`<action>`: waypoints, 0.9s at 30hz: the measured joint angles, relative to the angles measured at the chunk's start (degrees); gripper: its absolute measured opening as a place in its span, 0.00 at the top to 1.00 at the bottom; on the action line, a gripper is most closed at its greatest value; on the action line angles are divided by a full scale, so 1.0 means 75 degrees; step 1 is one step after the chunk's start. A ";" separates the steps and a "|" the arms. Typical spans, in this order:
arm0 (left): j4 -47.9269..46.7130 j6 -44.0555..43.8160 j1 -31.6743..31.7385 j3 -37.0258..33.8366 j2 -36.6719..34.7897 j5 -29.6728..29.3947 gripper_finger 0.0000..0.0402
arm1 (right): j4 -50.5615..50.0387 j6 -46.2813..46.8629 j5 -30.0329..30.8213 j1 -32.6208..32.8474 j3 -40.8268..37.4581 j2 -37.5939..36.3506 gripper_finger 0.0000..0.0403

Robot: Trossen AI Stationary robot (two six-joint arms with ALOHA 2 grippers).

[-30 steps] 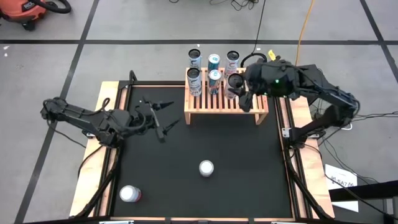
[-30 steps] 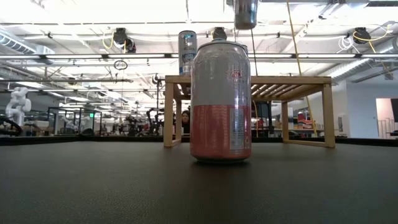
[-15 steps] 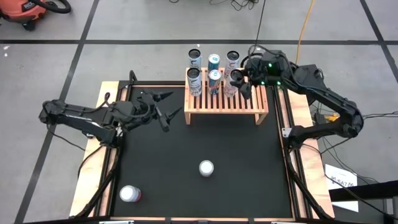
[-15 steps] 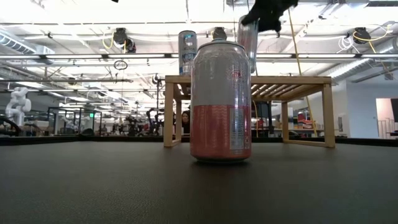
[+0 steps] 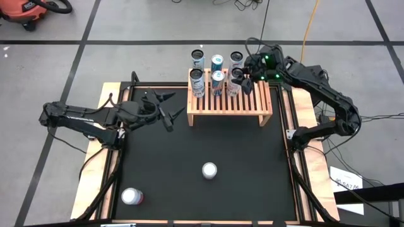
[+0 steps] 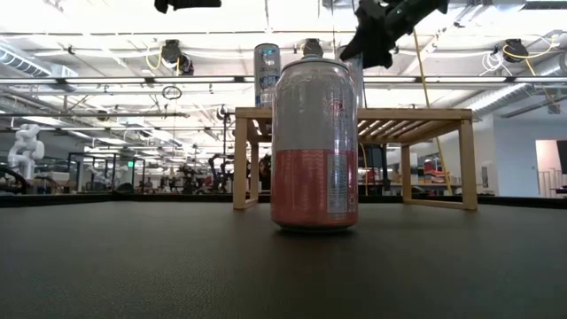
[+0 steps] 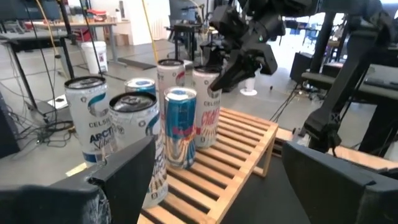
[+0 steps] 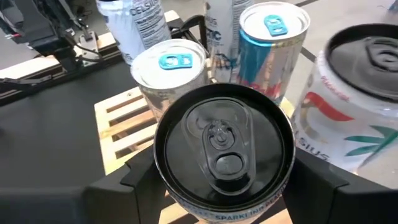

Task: Place canned beverage on shelf
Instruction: Put the pink soda can on the shelf aligned with the other pink soda can

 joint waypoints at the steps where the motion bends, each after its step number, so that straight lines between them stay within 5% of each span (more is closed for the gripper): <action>1: -0.0067 -0.0005 0.0000 0.0000 0.0000 0.0000 0.13 | 0.0003 -0.0010 0.0000 -0.0033 0.0000 0.0003 0.42; 15: -0.0103 -0.0019 0.0154 0.0000 0.0000 0.0181 0.13 | -0.0038 -0.0178 -0.0363 -0.0327 0.0006 0.0006 0.41; 27: -0.0088 -0.0016 0.0154 0.0000 0.0000 0.0188 0.13 | 0.0042 -0.0232 -0.0360 -0.0324 0.0009 0.0012 0.26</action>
